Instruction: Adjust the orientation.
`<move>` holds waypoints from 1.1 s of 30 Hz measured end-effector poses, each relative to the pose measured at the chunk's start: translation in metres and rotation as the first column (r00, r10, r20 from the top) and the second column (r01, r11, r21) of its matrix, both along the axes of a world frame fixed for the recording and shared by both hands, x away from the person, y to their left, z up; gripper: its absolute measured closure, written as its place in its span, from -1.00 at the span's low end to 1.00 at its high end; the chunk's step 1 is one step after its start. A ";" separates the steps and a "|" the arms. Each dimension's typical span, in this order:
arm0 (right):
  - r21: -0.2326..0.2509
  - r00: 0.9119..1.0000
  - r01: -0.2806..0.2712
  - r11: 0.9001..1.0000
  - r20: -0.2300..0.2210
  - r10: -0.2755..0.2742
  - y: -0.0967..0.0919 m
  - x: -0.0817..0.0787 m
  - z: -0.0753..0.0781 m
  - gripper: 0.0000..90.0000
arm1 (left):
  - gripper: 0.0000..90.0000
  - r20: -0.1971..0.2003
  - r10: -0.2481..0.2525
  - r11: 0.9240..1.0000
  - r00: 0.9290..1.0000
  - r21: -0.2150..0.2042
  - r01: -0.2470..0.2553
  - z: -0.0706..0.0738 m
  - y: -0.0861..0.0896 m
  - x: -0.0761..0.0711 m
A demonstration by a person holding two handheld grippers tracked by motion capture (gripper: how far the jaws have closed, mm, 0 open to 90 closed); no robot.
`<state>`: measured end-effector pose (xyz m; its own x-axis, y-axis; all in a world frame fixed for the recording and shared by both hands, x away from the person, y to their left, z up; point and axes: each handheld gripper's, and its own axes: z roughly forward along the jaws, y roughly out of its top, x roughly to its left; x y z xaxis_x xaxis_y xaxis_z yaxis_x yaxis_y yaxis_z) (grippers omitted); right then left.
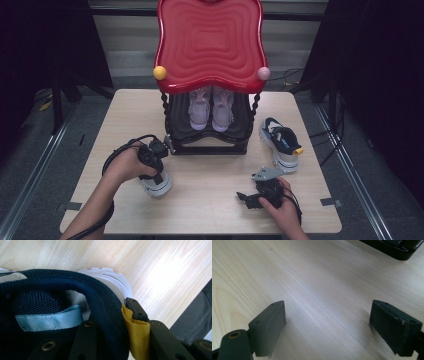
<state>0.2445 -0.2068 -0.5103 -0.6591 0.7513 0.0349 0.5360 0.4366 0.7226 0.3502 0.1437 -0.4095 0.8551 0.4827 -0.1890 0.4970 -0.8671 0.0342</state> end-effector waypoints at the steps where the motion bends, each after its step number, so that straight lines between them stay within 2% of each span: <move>1: 0.000 1.000 0.000 1.000 0.000 0.000 0.000 0.000 0.000 -0.71 | 0.62 0.001 -0.003 1.000 1.000 -0.005 0.003 0.002 0.001 0.000; 9: 0.000 1.000 0.000 1.000 0.000 0.000 0.000 0.000 0.000 -0.71 | 0.61 0.009 -0.014 1.000 1.000 -0.013 0.014 0.025 0.001 -0.003; 17: 0.002 1.000 -0.001 1.000 0.003 0.001 0.000 0.000 0.000 -0.71 | 0.61 0.030 -0.067 0.998 0.997 0.004 0.067 0.064 -0.001 -0.004; 23: 0.002 1.000 0.000 1.000 0.001 0.000 0.000 0.000 0.000 -0.71 | 0.61 0.036 -0.063 0.998 0.997 -0.003 0.063 0.087 -0.003 -0.009; 30: 0.002 1.000 -0.001 1.000 0.001 0.001 0.000 0.000 0.000 -0.71 | 0.61 0.052 -0.102 0.995 0.993 0.015 0.101 0.119 -0.007 -0.011; 33: 0.002 1.000 -0.001 1.000 0.002 0.001 0.000 0.000 0.000 -0.71 | 0.61 0.061 -0.102 0.995 0.993 0.003 0.102 0.135 -0.008 -0.013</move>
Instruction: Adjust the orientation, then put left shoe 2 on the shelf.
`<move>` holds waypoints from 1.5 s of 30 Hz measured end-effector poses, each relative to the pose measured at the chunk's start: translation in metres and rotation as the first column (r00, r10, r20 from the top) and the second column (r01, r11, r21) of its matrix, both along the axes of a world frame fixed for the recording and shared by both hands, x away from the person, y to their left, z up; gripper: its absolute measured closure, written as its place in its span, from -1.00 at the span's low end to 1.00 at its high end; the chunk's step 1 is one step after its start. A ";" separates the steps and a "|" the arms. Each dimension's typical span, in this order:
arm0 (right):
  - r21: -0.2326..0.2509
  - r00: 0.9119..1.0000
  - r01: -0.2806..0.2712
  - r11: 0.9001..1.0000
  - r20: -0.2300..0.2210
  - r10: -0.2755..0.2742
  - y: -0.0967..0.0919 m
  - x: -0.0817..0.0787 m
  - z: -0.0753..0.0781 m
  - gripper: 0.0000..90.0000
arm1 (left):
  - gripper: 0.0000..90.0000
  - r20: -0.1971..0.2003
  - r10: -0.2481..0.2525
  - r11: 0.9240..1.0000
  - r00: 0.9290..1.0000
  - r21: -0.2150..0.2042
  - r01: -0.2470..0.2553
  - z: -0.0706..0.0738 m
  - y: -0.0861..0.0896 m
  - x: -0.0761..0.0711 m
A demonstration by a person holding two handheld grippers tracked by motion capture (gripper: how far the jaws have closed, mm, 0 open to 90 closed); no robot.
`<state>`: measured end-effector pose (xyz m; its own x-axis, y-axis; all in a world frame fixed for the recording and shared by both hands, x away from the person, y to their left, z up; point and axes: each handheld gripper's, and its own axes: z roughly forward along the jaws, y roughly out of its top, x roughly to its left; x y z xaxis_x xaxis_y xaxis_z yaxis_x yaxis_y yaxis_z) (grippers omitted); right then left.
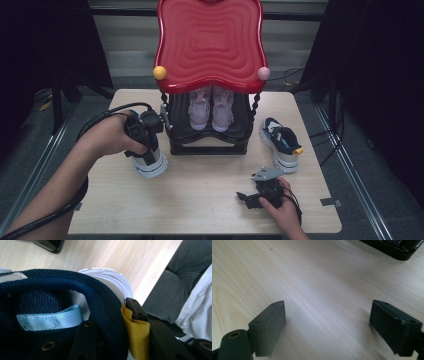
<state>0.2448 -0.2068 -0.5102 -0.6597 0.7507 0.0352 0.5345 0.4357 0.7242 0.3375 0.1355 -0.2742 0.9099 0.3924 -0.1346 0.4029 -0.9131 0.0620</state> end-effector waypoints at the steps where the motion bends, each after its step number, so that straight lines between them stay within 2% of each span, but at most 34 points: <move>1: -0.001 1.000 0.001 1.000 -0.002 -0.001 0.000 0.000 0.000 -0.71 | 0.61 0.008 -0.003 1.000 1.000 -0.002 0.003 0.006 0.000 -0.001; 7: -0.002 1.000 0.000 1.000 0.000 0.000 0.000 0.000 0.000 -0.71 | 0.61 0.054 -0.032 0.999 0.998 0.016 0.032 0.040 0.000 -0.003; 13: -0.002 1.000 -0.001 1.000 0.000 0.001 0.000 0.000 0.000 -0.71 | 0.60 0.095 -0.034 0.999 0.995 0.035 0.031 0.070 0.000 -0.004; 17: -0.004 1.000 -0.001 1.000 -0.003 0.001 0.000 0.000 0.000 -0.71 | 0.60 0.125 -0.044 0.999 0.991 0.031 0.040 0.094 0.001 -0.006; 19: -0.005 1.000 -0.003 1.000 -0.002 0.003 0.000 0.000 0.000 -0.71 | 0.60 0.139 -0.056 0.998 0.989 0.042 0.051 0.105 0.001 -0.006; 23: -0.004 1.000 -0.002 1.000 -0.001 0.002 0.000 0.000 0.000 -0.71 | 0.59 0.170 -0.049 0.998 0.984 0.034 0.044 0.126 -0.002 -0.007; 24: -0.004 1.000 -0.002 1.000 -0.001 0.002 0.000 0.000 0.000 -0.71 | 0.59 0.176 -0.063 0.998 0.982 0.039 0.057 0.131 -0.003 -0.007; 26: -0.003 1.000 -0.003 1.000 -0.002 0.003 0.000 0.000 0.000 -0.71 | 0.59 0.198 -0.060 0.998 0.978 0.024 0.056 0.139 -0.006 -0.008; 27: -0.003 1.000 -0.003 1.000 -0.002 0.003 0.000 0.000 0.000 -0.71 | 0.59 0.198 -0.075 0.997 0.977 0.034 0.070 0.143 -0.007 -0.008; 31: -0.002 1.000 -0.004 1.000 -0.001 0.004 0.000 0.000 0.000 -0.71 | 0.59 0.208 -0.091 0.996 0.974 0.030 0.087 0.154 -0.014 -0.009; 35: 0.000 1.000 -0.004 1.000 0.000 0.004 0.000 0.000 0.000 -0.71 | 0.58 0.232 -0.107 0.994 0.967 0.045 0.099 0.163 -0.021 -0.008; 36: -0.002 1.000 -0.005 1.000 -0.002 0.005 0.000 0.000 0.000 -0.71 | 0.58 0.247 -0.111 0.994 0.963 0.041 0.104 0.165 -0.023 -0.008; 38: -0.001 1.000 -0.007 1.000 0.001 0.007 0.000 0.000 0.000 -0.71 | 0.58 0.256 -0.135 0.991 0.957 0.051 0.126 0.170 -0.026 -0.009; 40: -0.001 1.000 -0.006 1.000 0.000 0.006 0.000 0.000 0.000 -0.71 | 0.57 0.273 -0.137 0.991 0.952 0.045 0.130 0.176 -0.029 -0.010; 45: -0.001 1.000 -0.006 1.000 -0.001 0.006 0.000 0.000 0.000 -0.71 | 0.56 0.321 -0.157 0.988 0.934 0.054 0.147 0.191 -0.035 -0.010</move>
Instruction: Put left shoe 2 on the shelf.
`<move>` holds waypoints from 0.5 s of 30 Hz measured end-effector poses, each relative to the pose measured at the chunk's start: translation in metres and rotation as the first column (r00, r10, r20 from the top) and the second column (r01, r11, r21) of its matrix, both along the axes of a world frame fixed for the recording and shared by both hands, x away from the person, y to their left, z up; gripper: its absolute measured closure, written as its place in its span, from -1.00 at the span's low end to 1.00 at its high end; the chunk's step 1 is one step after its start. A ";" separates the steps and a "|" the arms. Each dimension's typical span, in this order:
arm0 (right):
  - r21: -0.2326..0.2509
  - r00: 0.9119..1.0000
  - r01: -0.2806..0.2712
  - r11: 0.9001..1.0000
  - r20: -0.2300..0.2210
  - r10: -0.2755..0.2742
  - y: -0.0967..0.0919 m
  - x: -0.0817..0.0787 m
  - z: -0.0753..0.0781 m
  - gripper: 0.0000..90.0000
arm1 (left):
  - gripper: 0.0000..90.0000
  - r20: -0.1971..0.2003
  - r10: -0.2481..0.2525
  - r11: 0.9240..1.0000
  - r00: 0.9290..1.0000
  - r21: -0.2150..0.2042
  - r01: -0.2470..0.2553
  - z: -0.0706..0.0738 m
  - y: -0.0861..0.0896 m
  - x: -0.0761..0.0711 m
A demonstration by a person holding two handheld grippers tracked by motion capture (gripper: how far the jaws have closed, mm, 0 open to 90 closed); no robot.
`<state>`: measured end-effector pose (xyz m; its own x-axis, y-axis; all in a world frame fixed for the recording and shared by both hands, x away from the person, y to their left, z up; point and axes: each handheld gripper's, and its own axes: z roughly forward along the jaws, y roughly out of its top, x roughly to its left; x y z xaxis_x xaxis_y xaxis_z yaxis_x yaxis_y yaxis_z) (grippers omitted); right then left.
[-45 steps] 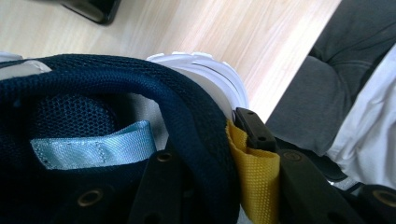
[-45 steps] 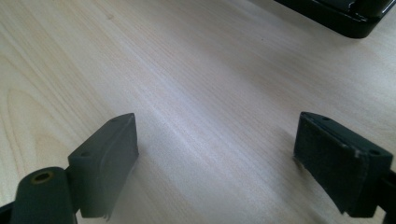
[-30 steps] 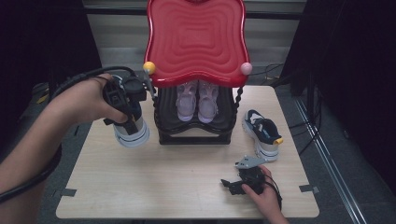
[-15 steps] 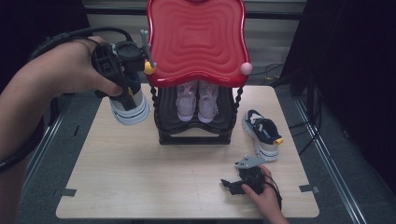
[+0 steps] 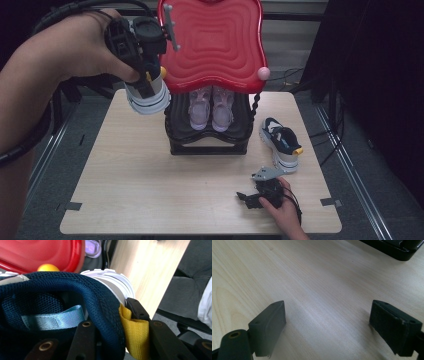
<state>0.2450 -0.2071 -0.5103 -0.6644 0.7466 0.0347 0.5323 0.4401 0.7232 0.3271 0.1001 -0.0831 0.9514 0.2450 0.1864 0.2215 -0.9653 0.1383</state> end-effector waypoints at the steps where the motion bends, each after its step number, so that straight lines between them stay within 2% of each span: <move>1: 0.000 1.000 0.000 1.000 0.000 0.000 0.000 0.000 0.000 -0.71 | 0.57 0.008 -0.005 1.000 1.000 -0.002 0.005 0.002 -0.002 0.000; 6: 0.000 1.000 0.000 1.000 0.001 0.000 0.000 0.000 0.000 -0.71 | 0.57 0.052 -0.045 0.999 0.998 0.007 0.044 0.012 -0.017 0.002; 9: 0.000 1.000 0.000 1.000 0.001 0.000 0.000 0.000 0.000 -0.71 | 0.57 0.084 -0.079 0.997 0.993 0.013 0.078 0.016 -0.026 0.003; 11: 0.001 1.000 0.001 1.000 -0.001 -0.001 0.000 0.000 0.000 -0.71 | 0.56 0.109 -0.113 0.994 0.988 0.022 0.111 0.018 -0.033 0.006; 15: 0.001 1.000 0.001 1.000 0.000 -0.001 0.000 0.000 0.000 -0.71 | 0.56 0.119 -0.149 0.989 0.982 0.040 0.145 0.017 -0.047 0.014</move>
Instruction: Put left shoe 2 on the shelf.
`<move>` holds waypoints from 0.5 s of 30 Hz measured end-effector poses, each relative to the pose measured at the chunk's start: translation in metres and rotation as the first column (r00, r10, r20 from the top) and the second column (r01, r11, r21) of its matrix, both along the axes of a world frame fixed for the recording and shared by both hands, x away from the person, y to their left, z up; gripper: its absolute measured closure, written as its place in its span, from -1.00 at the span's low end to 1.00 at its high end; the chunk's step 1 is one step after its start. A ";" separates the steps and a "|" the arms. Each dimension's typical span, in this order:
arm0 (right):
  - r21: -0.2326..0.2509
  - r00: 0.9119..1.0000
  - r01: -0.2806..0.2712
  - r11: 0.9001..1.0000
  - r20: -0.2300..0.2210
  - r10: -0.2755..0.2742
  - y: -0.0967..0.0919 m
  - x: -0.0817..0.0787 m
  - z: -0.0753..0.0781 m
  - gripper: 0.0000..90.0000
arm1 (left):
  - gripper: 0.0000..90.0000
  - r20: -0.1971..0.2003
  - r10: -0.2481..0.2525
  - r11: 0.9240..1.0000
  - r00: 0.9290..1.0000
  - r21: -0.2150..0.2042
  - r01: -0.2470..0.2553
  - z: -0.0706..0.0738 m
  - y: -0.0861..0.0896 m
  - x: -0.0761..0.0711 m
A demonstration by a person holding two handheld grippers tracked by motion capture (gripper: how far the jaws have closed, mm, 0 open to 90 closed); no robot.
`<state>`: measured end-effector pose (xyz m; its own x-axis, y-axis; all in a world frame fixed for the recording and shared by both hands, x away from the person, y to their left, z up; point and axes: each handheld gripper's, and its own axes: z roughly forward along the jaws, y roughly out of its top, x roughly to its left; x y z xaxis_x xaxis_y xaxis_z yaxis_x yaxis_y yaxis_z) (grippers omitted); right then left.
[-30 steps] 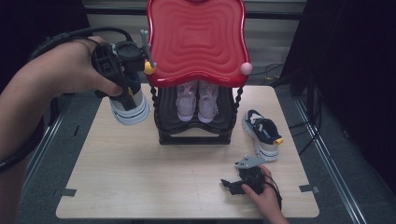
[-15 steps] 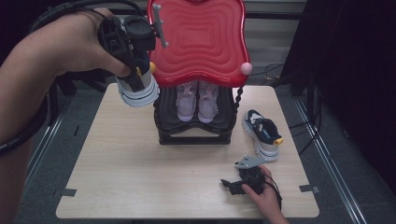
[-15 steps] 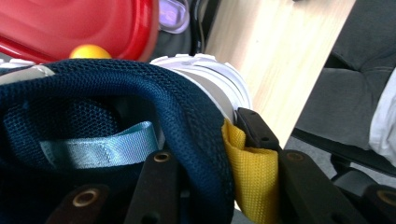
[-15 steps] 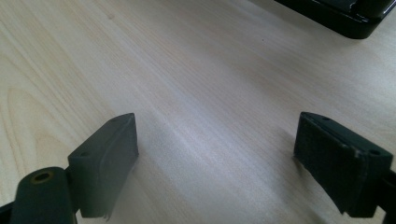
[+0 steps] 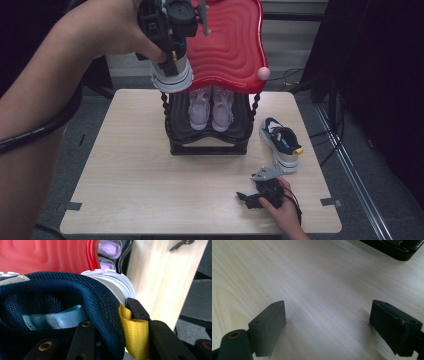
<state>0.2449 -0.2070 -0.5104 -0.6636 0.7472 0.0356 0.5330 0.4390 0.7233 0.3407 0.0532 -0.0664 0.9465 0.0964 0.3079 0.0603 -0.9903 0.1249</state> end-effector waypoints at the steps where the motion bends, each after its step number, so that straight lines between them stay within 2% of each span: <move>1: 0.000 1.000 -0.001 1.000 -0.001 0.001 0.000 0.000 0.000 -0.71 | 0.56 0.004 0.001 1.000 1.000 -0.010 -0.001 -0.002 -0.003 0.001; 3: 0.000 1.000 -0.001 1.000 0.001 0.001 0.000 0.000 0.000 -0.71 | 0.56 0.012 -0.024 1.000 1.000 0.006 0.024 -0.002 -0.008 0.007; 5: 0.001 1.000 -0.002 1.000 0.001 0.002 0.000 0.000 0.000 -0.71 | 0.56 0.010 -0.024 1.000 1.000 -0.001 0.024 -0.006 -0.013 0.012; 6: 0.001 1.000 -0.002 1.000 0.000 0.002 0.000 0.000 0.000 -0.71 | 0.56 0.011 -0.040 0.999 0.999 0.016 0.040 -0.007 -0.016 0.016; 8: 0.000 1.000 -0.003 1.000 -0.002 0.003 0.000 0.000 0.000 -0.71 | 0.56 0.004 -0.053 0.998 0.999 0.024 0.053 -0.010 -0.021 0.022; 12: -0.001 1.000 -0.003 1.000 -0.002 0.003 0.000 0.000 0.000 -0.71 | 0.55 -0.004 -0.047 0.999 0.999 0.004 0.047 -0.015 -0.029 0.029; 14: 0.000 1.000 -0.003 1.000 -0.002 0.003 0.000 0.000 0.000 -0.71 | 0.55 -0.005 -0.087 0.996 0.996 0.023 0.088 -0.015 -0.033 0.035; 15: 0.000 1.000 -0.003 1.000 -0.003 0.003 0.000 0.000 0.000 -0.71 | 0.55 -0.006 -0.082 0.997 0.997 0.013 0.082 -0.016 -0.034 0.036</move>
<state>0.2448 -0.2071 -0.5102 -0.6658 0.7452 0.0369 0.5335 0.4409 0.7218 0.3768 0.0191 -0.0825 0.9528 0.0140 0.3032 -0.0208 -0.9936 0.1114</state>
